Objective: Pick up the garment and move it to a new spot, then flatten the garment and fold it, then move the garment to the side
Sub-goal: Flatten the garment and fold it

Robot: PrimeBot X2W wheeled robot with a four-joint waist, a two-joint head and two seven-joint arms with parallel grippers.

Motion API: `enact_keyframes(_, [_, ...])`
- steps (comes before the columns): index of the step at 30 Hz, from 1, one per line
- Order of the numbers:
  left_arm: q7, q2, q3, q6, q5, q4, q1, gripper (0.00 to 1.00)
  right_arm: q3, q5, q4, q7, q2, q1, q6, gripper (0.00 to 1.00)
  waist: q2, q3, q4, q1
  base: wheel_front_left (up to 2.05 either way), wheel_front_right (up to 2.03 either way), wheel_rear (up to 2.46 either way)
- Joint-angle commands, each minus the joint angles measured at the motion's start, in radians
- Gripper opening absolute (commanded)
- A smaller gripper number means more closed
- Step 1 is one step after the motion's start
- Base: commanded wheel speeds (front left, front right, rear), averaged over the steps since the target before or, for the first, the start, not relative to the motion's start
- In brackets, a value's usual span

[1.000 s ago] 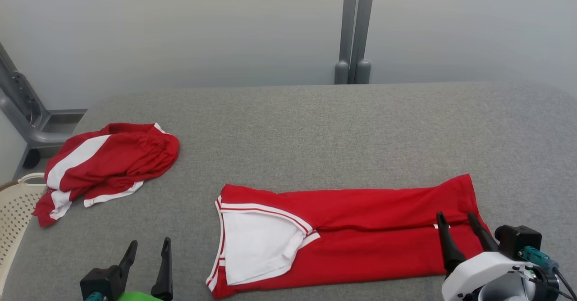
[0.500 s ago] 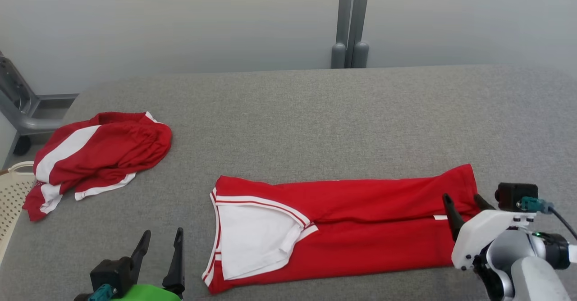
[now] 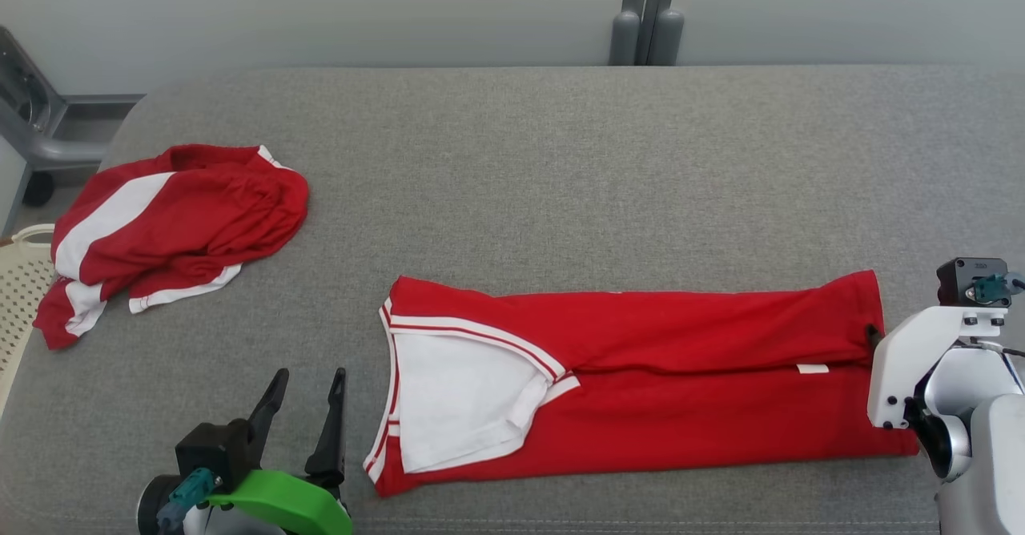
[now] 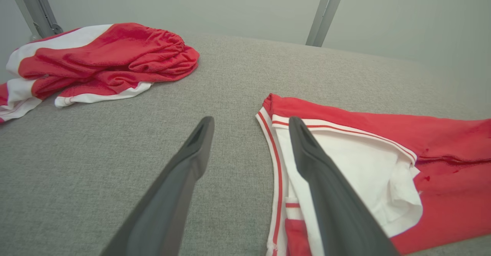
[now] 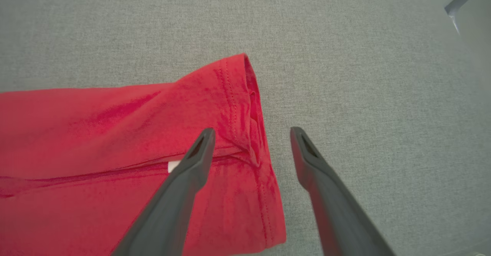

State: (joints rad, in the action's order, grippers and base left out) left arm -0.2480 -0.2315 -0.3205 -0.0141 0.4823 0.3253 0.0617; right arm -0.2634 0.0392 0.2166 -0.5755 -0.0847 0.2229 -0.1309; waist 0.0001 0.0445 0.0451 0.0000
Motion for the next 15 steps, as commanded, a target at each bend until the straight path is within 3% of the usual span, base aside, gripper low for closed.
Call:
enact_keyframes(1, [-0.004, 0.0, -0.003, -0.008, -0.007, 0.002, 0.022, 1.0, -0.009, 0.007, 0.005, -0.007, -0.008, 0.015, 0.0, 1.0, -0.0001, 0.031, 0.016, 0.0, 0.0, 0.0, 0.0])
enact_keyframes(15, [-0.008, 0.002, -0.033, -0.017, -0.023, 0.024, 0.063, 1.0, -0.078, 0.068, 0.078, 0.012, -0.01, 0.006, 0.001, 1.0, -0.0001, 0.091, 0.042, 0.0, 0.0, 0.0, 0.0])
